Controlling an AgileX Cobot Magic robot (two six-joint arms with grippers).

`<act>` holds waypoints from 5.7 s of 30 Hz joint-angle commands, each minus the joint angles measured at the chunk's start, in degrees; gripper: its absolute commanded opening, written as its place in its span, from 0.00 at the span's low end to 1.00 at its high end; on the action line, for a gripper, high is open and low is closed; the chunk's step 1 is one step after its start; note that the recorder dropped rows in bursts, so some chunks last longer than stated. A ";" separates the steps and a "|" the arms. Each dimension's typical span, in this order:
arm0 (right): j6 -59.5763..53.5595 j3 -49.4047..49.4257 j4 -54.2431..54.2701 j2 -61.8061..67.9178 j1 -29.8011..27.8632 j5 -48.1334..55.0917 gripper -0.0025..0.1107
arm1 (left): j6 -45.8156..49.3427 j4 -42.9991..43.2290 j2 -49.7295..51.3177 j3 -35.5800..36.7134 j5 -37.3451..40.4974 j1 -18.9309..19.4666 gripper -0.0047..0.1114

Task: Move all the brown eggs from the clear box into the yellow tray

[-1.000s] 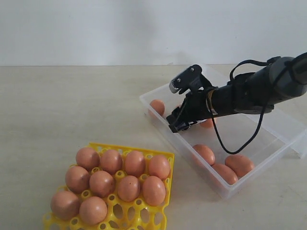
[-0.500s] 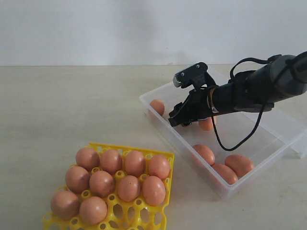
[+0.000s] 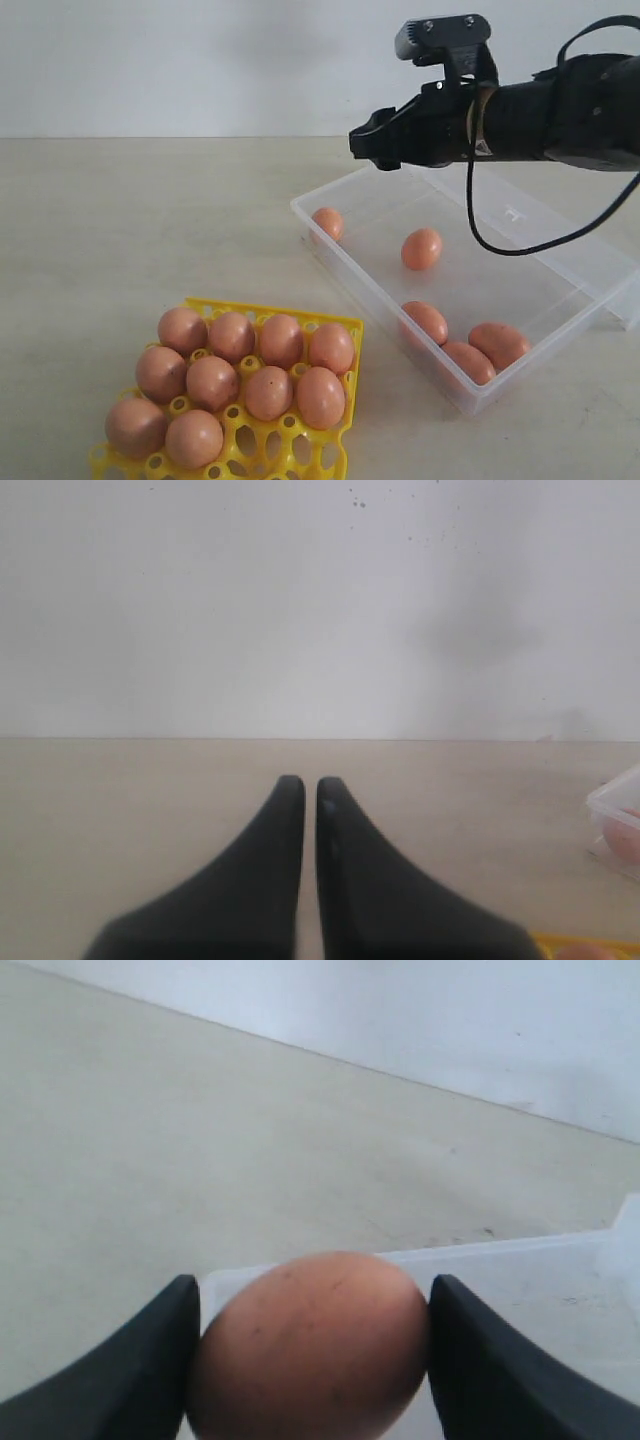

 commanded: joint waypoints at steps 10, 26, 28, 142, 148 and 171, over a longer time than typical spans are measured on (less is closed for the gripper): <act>-45.83 4.93 16.75 -9.57 -3.39 4.77 0.02 | -0.37 -0.20 -0.23 -0.19 -0.19 0.08 0.08; -102.87 3.15 51.45 -25.08 -2.85 -13.39 0.02 | -0.37 -0.20 -0.23 -0.19 -0.10 0.08 0.08; -94.72 2.77 62.58 -25.20 -2.85 -22.64 0.02 | -0.37 -0.20 -0.23 -0.19 -0.10 0.08 0.08; -35.11 29.31 20.12 -3.12 31.27 -12.77 0.31 | -0.37 -0.20 -0.23 -0.19 -0.39 0.08 0.08; -35.27 29.31 19.77 -3.12 32.71 -14.26 0.42 | -0.37 -0.20 -0.23 -0.19 -0.39 0.08 0.08; -34.94 29.31 22.20 -3.12 33.20 -14.68 0.60 | -0.37 -0.20 -0.23 -0.19 -0.14 0.08 0.08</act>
